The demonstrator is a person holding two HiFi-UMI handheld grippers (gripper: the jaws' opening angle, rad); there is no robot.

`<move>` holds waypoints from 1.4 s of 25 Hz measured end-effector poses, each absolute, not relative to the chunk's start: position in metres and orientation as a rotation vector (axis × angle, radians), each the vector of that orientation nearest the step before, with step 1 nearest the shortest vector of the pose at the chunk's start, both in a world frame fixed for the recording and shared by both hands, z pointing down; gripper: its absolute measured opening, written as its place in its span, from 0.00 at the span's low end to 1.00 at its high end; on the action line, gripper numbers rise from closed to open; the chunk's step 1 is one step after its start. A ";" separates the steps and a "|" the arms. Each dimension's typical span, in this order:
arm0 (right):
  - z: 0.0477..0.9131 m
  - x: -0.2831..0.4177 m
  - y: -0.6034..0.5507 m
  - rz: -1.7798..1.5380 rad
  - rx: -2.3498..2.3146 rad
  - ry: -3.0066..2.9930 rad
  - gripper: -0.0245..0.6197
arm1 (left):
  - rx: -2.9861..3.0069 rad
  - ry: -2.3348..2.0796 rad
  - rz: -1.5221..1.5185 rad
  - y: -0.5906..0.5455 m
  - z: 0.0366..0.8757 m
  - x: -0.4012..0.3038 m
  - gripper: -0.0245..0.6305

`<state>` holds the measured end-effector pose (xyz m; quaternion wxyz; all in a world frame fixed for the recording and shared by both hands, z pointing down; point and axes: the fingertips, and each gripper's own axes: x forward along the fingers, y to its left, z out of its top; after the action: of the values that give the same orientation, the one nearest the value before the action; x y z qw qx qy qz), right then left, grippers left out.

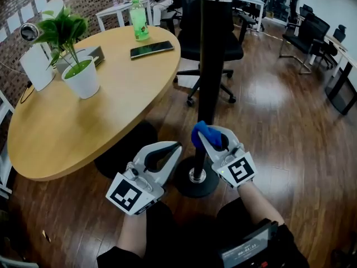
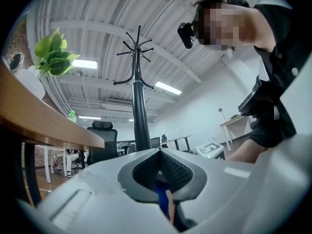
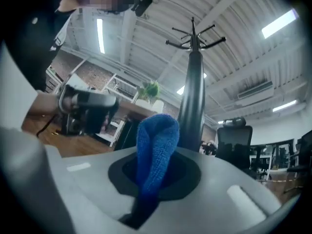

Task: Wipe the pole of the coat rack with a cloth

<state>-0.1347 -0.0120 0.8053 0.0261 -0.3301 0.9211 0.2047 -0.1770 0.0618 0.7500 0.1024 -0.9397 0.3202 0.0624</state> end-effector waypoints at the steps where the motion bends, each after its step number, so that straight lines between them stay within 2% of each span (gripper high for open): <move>1: 0.832 -0.137 -0.014 0.614 -1.031 2.909 0.07 | -2.776 0.947 0.184 0.062 0.751 -0.177 0.03; 6: 0.936 -0.150 -0.017 0.373 -1.038 3.149 0.07 | -2.793 0.945 0.185 0.059 0.759 -0.179 0.03; 9: 0.985 -0.149 -0.016 0.338 -1.043 3.254 0.07 | -2.803 0.950 0.197 0.057 0.763 -0.180 0.03; 15: 1.001 -0.142 -0.017 0.329 -1.099 3.273 0.07 | -2.807 0.955 0.146 0.054 0.773 -0.184 0.03; 19: 0.942 -0.140 -0.019 0.450 -1.101 3.177 0.07 | -2.810 0.952 0.180 0.057 0.767 -0.183 0.03; 24: 0.826 -0.135 -0.015 0.730 -1.048 2.989 0.07 | -2.788 0.948 0.184 0.061 0.759 -0.186 0.03; 35: 0.588 -0.126 -0.012 1.069 -1.076 2.653 0.07 | -2.729 0.896 0.260 0.074 0.722 -0.181 0.03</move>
<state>-0.1260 -0.0123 0.5880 0.0428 -0.3517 0.8674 0.3495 -0.1813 0.0741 0.7219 0.1282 -0.9384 0.3081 0.0893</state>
